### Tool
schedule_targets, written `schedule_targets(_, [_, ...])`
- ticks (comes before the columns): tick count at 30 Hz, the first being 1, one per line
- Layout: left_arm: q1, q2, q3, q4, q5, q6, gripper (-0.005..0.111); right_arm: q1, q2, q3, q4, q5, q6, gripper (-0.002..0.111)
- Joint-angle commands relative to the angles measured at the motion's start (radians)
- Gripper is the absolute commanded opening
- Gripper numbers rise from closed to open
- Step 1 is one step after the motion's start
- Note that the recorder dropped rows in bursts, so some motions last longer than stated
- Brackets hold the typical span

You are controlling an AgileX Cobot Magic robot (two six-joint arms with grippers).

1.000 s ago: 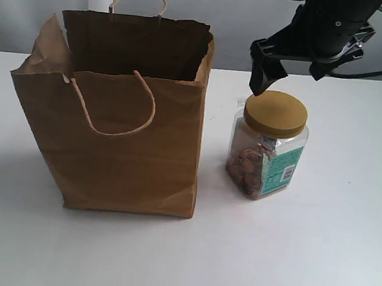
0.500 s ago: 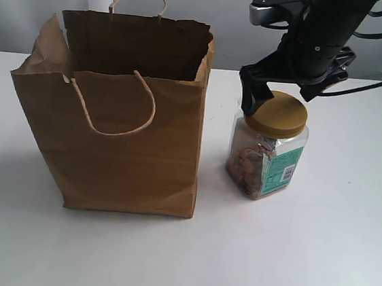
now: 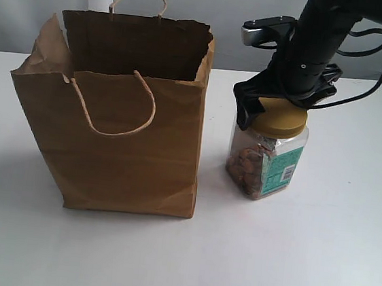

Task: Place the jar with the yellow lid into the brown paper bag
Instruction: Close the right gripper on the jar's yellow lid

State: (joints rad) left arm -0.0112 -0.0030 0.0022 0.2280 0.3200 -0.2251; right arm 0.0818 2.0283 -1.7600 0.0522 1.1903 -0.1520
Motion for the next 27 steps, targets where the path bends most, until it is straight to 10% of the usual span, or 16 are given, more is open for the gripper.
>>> schedule_targets(1, [-0.005,0.003,-0.002,-0.004,-0.009,-0.004,0.001,-0.002,0.004,-0.005,-0.01,-0.003,0.001,0.105])
schedule_targets(8, [-0.005,0.003,-0.002,-0.004,-0.009,-0.004,0.001,-0.002,0.003,-0.005,-0.026,-0.003,-0.006,0.101])
schedule_targets(18, [-0.005,0.003,-0.002,-0.004,-0.009,-0.004,0.001,-0.002,0.002,-0.016,-0.081,0.0,0.006,0.002])
schedule_targets(27, [-0.005,0.003,-0.002,-0.004,-0.009,-0.004,0.001,-0.002,-0.011,-0.161,-0.071,0.031,0.053,0.0])
